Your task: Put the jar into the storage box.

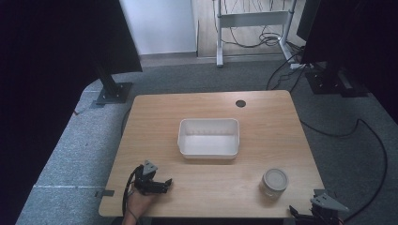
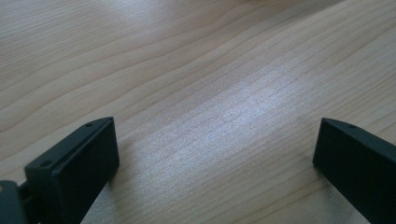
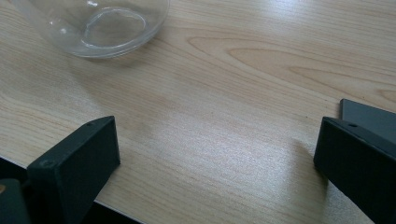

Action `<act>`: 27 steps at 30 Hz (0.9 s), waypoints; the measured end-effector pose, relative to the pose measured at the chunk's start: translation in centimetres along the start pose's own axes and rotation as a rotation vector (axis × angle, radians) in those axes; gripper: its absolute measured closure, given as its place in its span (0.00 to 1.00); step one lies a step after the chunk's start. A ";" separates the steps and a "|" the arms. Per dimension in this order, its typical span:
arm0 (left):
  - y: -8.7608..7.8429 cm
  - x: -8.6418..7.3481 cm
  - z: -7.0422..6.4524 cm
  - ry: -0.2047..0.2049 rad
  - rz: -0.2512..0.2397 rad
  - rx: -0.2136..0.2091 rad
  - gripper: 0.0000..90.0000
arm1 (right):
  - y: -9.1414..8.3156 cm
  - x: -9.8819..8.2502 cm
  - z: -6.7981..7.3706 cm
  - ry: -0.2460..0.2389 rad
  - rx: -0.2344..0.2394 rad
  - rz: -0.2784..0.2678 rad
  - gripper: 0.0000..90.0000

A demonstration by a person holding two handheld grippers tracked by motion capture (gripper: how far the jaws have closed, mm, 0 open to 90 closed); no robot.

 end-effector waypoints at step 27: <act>0.0 0.0 0.0 -0.004 -0.004 0.000 0.00 | -0.7 0.8 0.7 -0.016 0.042 -0.007 0.01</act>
Point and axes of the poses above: each handheld gripper's, and its own axes: y roughly forward along the jaws, x roughly out of its top, z roughly to its left, the point moved 2 cm from there along y, roughly forward along the jaws, and after that the axes turned 6 degrees about -z, right-handed, at the moved point
